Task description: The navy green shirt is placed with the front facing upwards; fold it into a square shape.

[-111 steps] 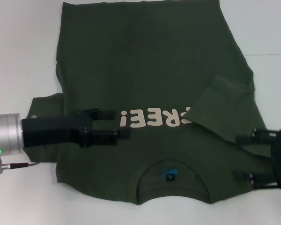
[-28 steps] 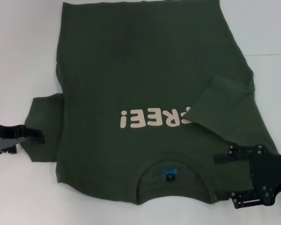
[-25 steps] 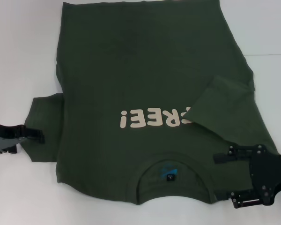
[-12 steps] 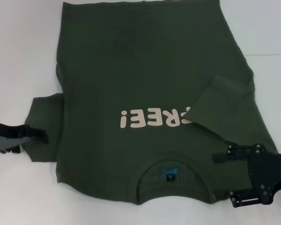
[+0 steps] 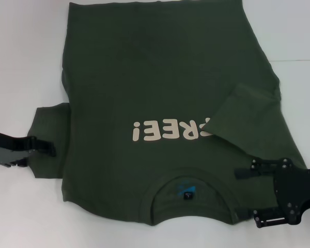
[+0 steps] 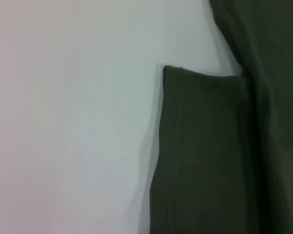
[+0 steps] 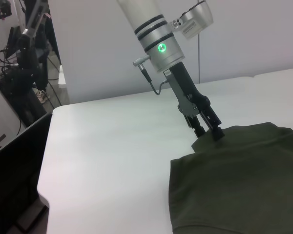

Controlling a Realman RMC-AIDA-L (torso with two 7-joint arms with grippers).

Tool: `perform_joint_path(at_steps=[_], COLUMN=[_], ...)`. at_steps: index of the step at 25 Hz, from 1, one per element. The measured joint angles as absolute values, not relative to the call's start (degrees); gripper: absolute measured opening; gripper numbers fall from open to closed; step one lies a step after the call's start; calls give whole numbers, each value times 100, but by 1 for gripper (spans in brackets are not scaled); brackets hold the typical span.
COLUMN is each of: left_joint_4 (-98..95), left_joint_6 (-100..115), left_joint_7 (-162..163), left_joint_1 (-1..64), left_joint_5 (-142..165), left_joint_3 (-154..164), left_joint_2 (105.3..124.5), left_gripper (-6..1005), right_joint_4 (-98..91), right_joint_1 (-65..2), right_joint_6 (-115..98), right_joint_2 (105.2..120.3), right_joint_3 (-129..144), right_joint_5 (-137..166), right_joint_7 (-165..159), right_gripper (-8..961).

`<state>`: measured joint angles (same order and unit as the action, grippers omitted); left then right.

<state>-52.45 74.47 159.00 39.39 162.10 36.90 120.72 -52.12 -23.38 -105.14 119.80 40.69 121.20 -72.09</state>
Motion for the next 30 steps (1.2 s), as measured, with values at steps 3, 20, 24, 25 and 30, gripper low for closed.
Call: perform_joint_path(at_steps=[3,20,24,25,30], left_joint_4=[-5245,-5247,-5247,-5247,-5267], left_joint_6=[7411,7252,7242,7242,7229], left_joint_7=[15879,15876,15876,15876,15857], left_joint_1=[3960,3973,3973,3973,3972], left_joint_5=[16210,16344,16348,16348,16360], left_joint_3=[3718,3974,3972,3972,4020], left_joint_2=[12082,12086,12085,12085,12084], left_gripper=[902,303,196,173,59], right_joint_4=[-5212,-5219,-5216,-5215,-5212], right_joint_1=[-2338,-2408,-2416,-2417,-2417], right_joint_6=[-10481,-10467,-10468,-10468,-10468], right_joint_2=[11979,11961,11961,11962,11968], right_joint_3=[4069,4069,4069,4069,4069], right_joint_5=[12119,12119,12119,12119,12119], right_joint_7=[-7239,-7356,-7356,-7357,-7365], right_gripper=[833,824,820,818,815])
